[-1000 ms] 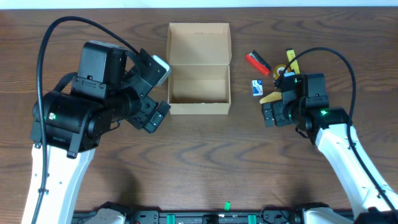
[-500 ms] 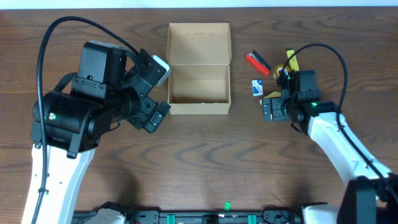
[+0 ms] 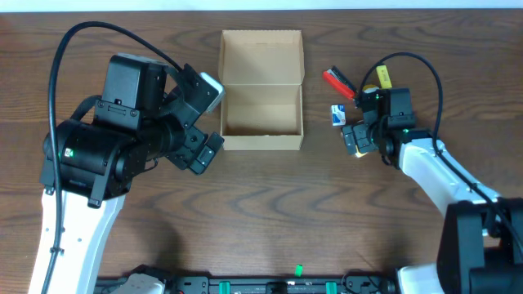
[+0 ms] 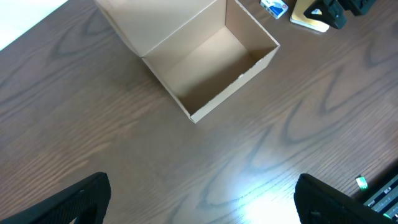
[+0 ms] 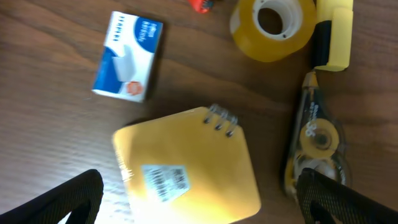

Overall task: Pack container
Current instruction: 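Lower right gripper and grasp the yellow spiral notepad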

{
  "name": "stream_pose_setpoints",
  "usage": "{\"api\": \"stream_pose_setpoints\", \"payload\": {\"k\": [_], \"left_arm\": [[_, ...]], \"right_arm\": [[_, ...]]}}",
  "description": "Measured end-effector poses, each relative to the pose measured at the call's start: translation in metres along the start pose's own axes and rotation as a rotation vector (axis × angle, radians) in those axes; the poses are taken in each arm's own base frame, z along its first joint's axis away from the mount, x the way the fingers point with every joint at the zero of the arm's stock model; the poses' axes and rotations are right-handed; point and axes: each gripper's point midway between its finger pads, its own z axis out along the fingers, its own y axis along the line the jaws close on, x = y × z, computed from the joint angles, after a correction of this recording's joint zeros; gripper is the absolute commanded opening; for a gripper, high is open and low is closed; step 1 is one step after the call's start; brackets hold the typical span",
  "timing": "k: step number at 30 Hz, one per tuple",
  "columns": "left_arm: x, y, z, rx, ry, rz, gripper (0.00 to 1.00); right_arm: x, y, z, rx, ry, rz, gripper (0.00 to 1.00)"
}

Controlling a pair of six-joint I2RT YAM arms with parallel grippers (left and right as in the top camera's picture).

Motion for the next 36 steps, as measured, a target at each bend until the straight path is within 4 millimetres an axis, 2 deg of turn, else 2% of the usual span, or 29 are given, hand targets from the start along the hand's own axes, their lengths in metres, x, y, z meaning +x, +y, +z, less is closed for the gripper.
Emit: {"api": "stream_pose_setpoints", "payload": {"k": [8, 36], "left_arm": [[0.0, 0.0, 0.0, 0.0, 0.0, 0.0, 0.95], [0.0, 0.0, 0.0, 0.0, 0.0, 0.0, 0.95]], "right_arm": [[0.016, 0.001, 0.023, -0.021, 0.06, -0.052, 0.99], [0.013, 0.013, 0.036, -0.109, 0.037, -0.039, 0.99]]}}
